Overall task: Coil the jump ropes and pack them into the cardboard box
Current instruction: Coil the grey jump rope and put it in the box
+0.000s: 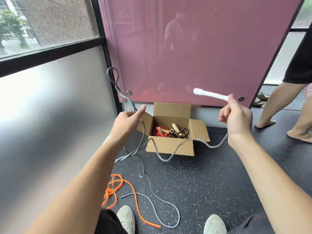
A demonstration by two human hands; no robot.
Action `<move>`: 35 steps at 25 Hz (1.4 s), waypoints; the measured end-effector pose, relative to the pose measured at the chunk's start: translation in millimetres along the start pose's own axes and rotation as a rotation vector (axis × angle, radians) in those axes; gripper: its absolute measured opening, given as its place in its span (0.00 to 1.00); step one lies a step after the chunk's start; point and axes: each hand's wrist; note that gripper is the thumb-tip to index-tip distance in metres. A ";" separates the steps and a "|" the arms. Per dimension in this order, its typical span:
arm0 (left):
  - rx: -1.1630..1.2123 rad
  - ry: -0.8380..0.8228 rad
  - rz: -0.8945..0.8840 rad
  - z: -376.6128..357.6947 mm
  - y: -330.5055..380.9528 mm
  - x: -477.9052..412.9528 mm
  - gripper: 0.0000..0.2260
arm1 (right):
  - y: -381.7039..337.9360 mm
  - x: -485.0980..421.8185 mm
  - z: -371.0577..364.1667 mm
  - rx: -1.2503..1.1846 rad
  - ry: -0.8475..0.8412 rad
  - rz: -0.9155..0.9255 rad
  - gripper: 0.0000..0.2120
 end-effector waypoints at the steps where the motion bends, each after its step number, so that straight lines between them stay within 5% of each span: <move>1: -0.154 0.031 -0.015 -1.1 -4.7 -2.0 0.25 | 6.2 -3.1 3.4 0.099 0.041 0.005 0.30; 4: -0.563 -0.057 0.081 -2.3 -21.3 -11.0 0.20 | 12.9 -7.7 6.5 0.246 -0.049 0.032 0.30; 7: -0.688 -0.223 0.207 -5.7 -29.1 -13.2 0.15 | 9.0 -3.5 5.2 0.176 -0.234 0.048 0.29; 10: -0.734 -0.173 0.137 -10.8 -22.3 -4.4 0.14 | 4.1 4.3 1.4 0.279 -0.440 0.168 0.29; 13: -0.255 -0.168 -0.224 -12.2 -3.6 8.8 0.30 | -4.9 15.6 -6.7 0.356 -0.623 0.317 0.26; 16: 0.028 -0.613 -0.403 -23.8 15.5 26.7 0.21 | -11.0 31.6 -18.8 0.321 -0.725 0.352 0.23; 18: 0.030 -0.768 -0.329 -39.1 21.9 40.2 0.13 | -14.7 39.4 -25.8 0.337 -0.694 0.397 0.21; 20: 0.217 -0.842 -0.174 -48.1 28.4 51.2 0.17 | -16.0 41.7 -31.7 0.300 -0.550 0.391 0.19; 23: 0.898 -0.935 -0.019 -45.2 48.1 56.3 0.19 | -10.3 45.3 -42.1 0.153 -0.398 0.190 0.21; 26: 1.456 -0.730 -0.110 -30.7 60.8 45.7 0.15 | 5.3 70.4 -55.1 0.480 -0.767 0.136 0.28; 28: 1.515 -0.447 -0.175 -22.7 54.7 31.0 0.12 | 11.8 91.1 -67.1 0.607 -1.025 0.171 0.23; 32: 0.946 0.007 -0.289 -12.3 24.6 1.9 0.07 | 8.5 94.1 -76.8 0.630 -0.947 0.429 0.19; 35: 0.316 0.001 -0.407 -19.2 9.6 1.6 0.07 | -0.8 88.6 -69.0 0.637 -0.917 0.540 0.21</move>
Point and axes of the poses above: each hand's wrist, its own x-axis away from the middle knuckle, its own z-axis out of the back of the hand, y = z × x, and after that the axes turned 5 degrees about z, right-handed
